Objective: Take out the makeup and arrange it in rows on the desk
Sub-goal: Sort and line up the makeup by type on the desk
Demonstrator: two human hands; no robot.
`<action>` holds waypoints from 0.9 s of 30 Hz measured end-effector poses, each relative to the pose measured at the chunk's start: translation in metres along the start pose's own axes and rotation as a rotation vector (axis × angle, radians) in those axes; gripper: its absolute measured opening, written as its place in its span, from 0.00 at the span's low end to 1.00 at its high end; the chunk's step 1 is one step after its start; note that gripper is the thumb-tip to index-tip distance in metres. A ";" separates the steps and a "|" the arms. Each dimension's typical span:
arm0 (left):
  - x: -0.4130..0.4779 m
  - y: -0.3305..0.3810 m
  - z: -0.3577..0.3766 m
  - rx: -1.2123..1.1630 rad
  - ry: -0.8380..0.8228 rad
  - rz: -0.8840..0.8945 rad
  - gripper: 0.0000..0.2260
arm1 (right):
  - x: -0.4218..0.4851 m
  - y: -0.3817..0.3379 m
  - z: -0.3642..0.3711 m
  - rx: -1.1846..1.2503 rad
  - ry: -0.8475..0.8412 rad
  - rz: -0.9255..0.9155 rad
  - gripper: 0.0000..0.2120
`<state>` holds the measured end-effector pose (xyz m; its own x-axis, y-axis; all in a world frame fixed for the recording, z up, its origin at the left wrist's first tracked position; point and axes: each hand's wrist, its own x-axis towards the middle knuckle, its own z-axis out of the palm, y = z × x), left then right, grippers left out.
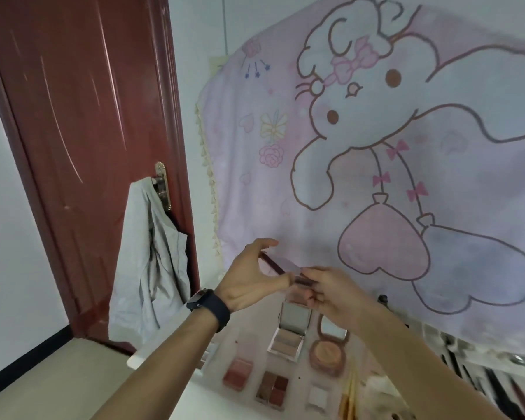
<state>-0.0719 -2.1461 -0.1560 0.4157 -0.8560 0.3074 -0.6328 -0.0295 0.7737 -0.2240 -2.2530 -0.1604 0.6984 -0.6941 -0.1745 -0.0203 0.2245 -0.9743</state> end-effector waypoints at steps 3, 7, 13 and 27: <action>-0.019 0.023 0.026 -0.116 0.026 0.023 0.47 | -0.035 0.009 -0.019 0.223 0.010 0.010 0.10; -0.049 0.044 0.060 -0.213 -0.001 0.036 0.51 | -0.079 0.030 -0.046 0.425 -0.005 -0.005 0.07; -0.083 0.060 0.103 -0.125 -0.073 0.093 0.45 | -0.138 0.066 -0.083 0.226 0.086 -0.018 0.10; -0.150 0.054 0.165 -0.125 -0.246 0.170 0.40 | -0.205 0.121 -0.129 -0.119 0.051 -0.119 0.20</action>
<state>-0.2762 -2.1047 -0.2522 0.1307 -0.9427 0.3069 -0.5884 0.1754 0.7893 -0.4625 -2.1717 -0.2610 0.6641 -0.7452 -0.0607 -0.0261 0.0580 -0.9980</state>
